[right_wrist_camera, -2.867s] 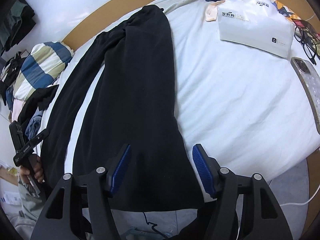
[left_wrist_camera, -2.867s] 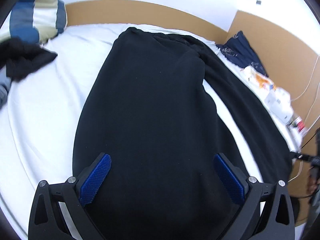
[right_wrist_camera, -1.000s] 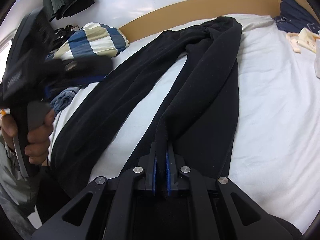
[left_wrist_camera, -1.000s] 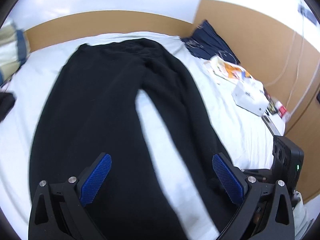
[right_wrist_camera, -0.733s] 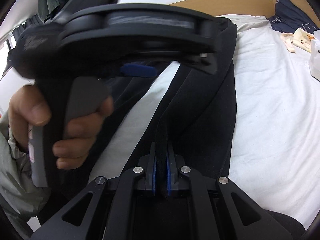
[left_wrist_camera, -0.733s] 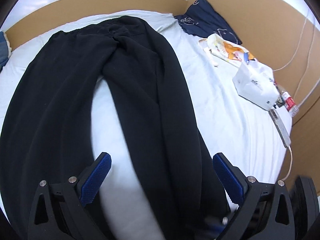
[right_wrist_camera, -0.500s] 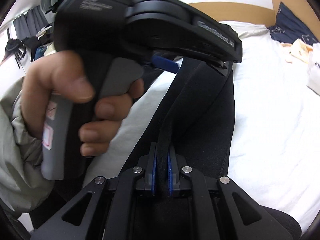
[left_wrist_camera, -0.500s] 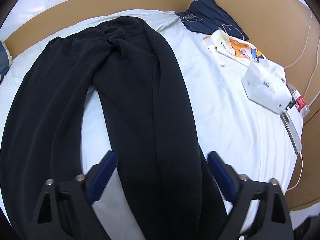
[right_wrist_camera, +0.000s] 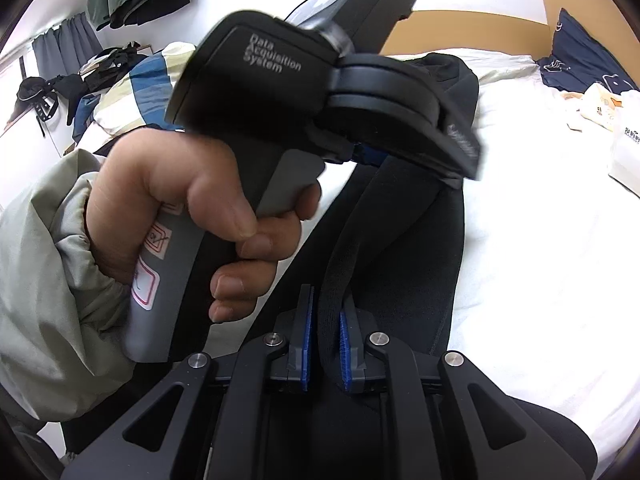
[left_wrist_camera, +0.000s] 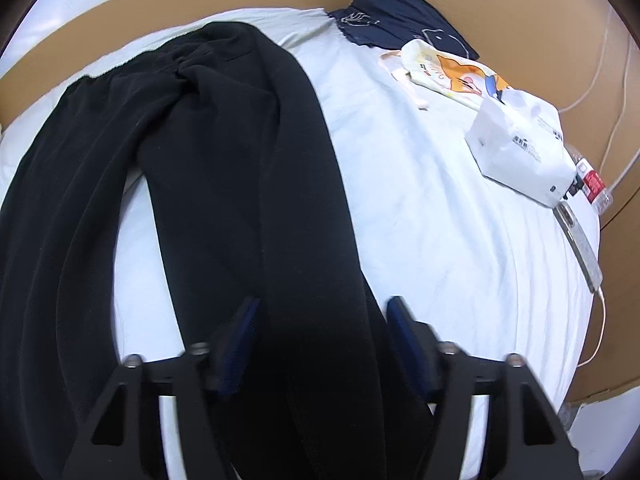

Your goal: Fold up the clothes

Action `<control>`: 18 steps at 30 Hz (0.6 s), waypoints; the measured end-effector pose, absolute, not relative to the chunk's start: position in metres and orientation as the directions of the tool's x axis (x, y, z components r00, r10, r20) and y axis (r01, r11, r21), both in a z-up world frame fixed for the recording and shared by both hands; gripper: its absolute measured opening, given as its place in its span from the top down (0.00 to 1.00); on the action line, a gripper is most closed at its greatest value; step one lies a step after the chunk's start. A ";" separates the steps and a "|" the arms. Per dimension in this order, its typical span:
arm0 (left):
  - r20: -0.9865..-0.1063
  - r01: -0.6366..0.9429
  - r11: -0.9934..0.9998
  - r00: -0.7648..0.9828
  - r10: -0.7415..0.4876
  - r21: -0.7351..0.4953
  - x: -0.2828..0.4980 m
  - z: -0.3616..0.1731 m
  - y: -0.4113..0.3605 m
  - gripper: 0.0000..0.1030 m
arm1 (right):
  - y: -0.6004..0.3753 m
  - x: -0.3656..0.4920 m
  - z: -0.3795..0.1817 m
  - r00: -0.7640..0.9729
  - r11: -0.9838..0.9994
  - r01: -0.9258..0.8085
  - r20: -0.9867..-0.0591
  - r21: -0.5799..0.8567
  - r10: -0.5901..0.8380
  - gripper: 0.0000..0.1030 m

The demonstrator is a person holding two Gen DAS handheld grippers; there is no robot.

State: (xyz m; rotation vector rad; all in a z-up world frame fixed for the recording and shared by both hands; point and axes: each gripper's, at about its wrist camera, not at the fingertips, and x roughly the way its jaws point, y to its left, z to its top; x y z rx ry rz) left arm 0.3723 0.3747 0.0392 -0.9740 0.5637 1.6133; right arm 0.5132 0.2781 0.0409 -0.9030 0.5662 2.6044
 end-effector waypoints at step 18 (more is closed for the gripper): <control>-0.626 -0.851 -0.314 0.022 0.779 -0.421 0.276 0.127 0.251 0.90 | 0.301 0.649 0.072 -0.806 -0.851 -0.371 -0.584 0.372 0.096 0.37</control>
